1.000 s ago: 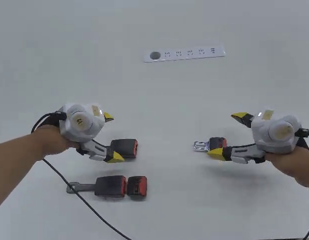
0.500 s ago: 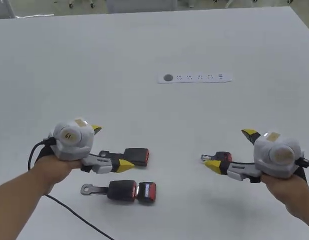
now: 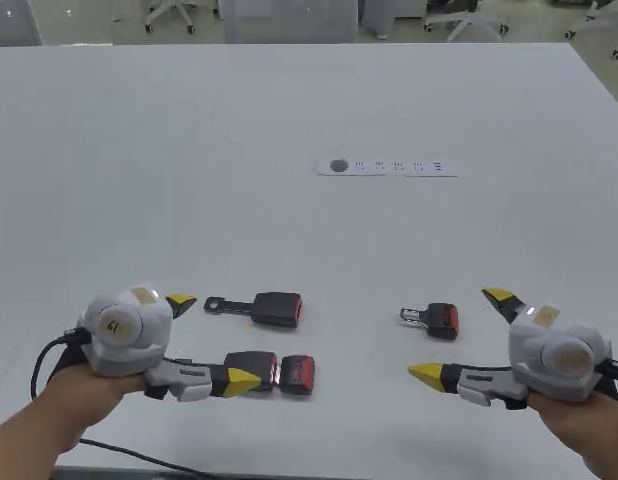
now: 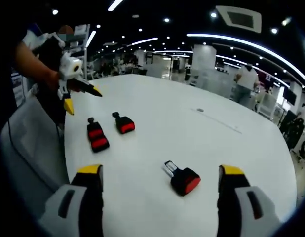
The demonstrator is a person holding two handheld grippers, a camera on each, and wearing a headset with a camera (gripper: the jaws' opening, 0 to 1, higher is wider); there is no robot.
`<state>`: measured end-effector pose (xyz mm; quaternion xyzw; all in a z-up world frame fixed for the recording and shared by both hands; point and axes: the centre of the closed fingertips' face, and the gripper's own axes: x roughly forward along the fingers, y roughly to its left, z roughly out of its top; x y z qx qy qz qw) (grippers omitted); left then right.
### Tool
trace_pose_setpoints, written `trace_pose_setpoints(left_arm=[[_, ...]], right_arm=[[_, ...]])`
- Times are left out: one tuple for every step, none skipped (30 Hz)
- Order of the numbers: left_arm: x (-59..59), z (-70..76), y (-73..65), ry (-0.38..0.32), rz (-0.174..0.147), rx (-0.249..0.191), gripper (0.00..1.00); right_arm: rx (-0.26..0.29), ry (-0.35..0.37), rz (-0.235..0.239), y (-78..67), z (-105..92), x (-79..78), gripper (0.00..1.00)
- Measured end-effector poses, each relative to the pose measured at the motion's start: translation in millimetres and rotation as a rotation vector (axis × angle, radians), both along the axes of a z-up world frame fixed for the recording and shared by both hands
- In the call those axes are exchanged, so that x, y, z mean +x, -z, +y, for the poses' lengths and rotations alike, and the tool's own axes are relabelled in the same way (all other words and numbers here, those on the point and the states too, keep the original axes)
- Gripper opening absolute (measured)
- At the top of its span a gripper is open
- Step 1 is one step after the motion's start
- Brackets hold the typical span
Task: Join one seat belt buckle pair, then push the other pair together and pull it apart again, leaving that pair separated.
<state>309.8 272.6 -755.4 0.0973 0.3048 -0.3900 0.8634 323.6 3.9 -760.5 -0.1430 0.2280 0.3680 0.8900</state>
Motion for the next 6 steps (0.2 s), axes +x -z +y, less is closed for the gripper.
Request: trace_pose_setpoints(left_arm=[[-3.5,0.9,-0.1,0.005,-0.004,0.007,1.0],[-7.8,2.1,-1.4,0.005,-0.011,0.011,1.0],[-9.6,2.7,-3.4,0.002,-0.018,0.001,1.0],[-12.3,3.4,-6.2,-0.01,-0.02,-0.022,1.0],[-14.1,4.6,-6.4,-0.014,-0.018,-0.026,1.0],[-16.9,6.3,-5.9,-0.017,-0.018,-0.024,1.0]], right_arm=[[0.003,0.001,0.001,-1.2,0.3,-3.1,0.99],[0.004,-0.002,-0.001,-3.5,0.8,-8.2,0.99],[0.004,-0.006,-0.009,-5.5,1.2,-11.1,0.99],[0.006,-0.009,-0.018,-7.9,1.4,-15.0,0.99],[0.006,-0.009,-0.019,-8.4,1.3,-17.0,0.99],[0.004,-0.01,-0.021,-9.1,0.9,-20.9,0.99]])
